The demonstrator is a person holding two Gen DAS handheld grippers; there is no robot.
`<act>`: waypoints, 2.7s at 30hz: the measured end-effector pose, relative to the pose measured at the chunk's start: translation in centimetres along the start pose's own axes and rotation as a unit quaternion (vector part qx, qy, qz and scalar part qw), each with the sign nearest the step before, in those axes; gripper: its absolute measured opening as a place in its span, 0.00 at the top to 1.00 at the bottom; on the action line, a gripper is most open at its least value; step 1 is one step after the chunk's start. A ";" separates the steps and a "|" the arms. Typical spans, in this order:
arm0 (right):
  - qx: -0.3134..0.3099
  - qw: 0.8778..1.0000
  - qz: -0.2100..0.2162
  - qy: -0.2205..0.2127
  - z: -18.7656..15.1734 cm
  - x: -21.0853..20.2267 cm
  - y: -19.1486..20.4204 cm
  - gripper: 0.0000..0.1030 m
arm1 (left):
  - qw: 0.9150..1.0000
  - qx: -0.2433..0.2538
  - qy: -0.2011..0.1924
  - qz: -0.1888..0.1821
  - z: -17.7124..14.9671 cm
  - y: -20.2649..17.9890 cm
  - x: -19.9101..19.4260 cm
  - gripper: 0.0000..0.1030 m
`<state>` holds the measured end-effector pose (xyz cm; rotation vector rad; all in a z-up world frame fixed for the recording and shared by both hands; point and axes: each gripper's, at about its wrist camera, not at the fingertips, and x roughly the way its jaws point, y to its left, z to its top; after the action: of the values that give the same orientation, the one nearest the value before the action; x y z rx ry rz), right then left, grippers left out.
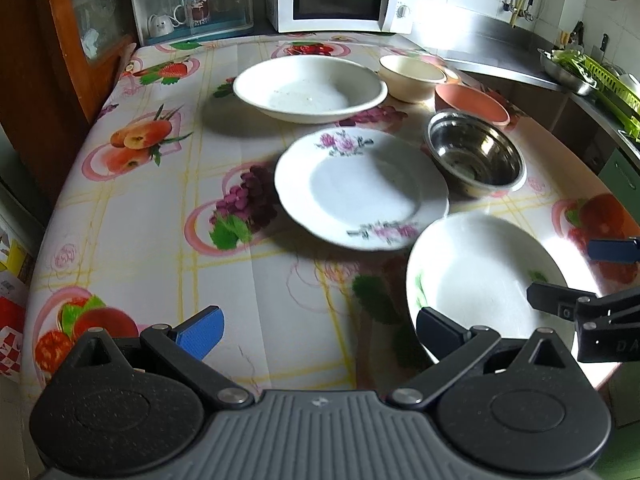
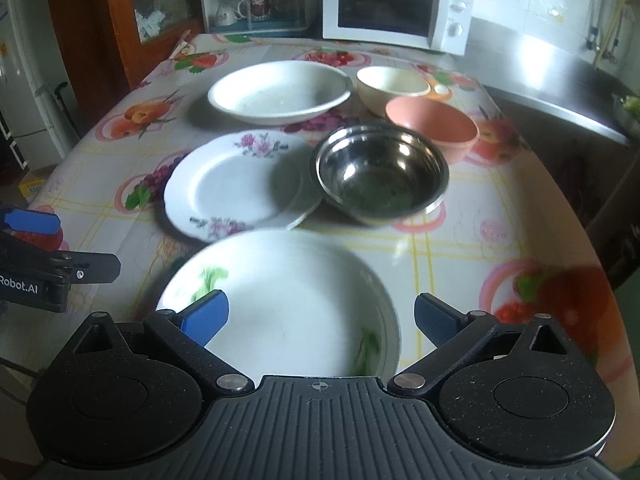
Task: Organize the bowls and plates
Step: 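Close the left tool on the rim of the large white bowl, then carry the white bowl to the table end and open the left tool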
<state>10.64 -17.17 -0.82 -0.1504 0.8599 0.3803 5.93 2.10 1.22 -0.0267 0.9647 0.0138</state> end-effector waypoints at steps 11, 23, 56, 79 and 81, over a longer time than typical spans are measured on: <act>-0.014 1.000 0.017 -0.012 7.4 4.5 -0.5 0.11 | 0.999 -0.027 -0.017 0.012 6.0 3.9 2.7 0.08; -0.005 1.000 0.014 -0.007 16.3 12.5 -0.3 0.24 | 0.997 -0.067 -0.024 0.039 14.7 10.0 8.4 0.25; 0.076 0.993 -0.031 0.079 21.8 25.8 -0.1 0.35 | 0.994 -0.083 0.012 -0.075 26.1 14.2 23.1 0.59; 0.013 0.999 -0.003 0.040 20.9 22.3 3.2 0.36 | 0.993 -0.100 0.017 -0.057 23.2 16.1 21.1 0.80; 0.004 0.999 0.005 0.034 20.6 21.1 3.9 0.36 | 0.993 -0.105 0.014 -0.053 22.5 16.4 19.5 0.80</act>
<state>36.16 -2.17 -3.46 -0.1519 0.9303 0.3819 35.16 19.12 -2.29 -0.2716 0.9846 0.0169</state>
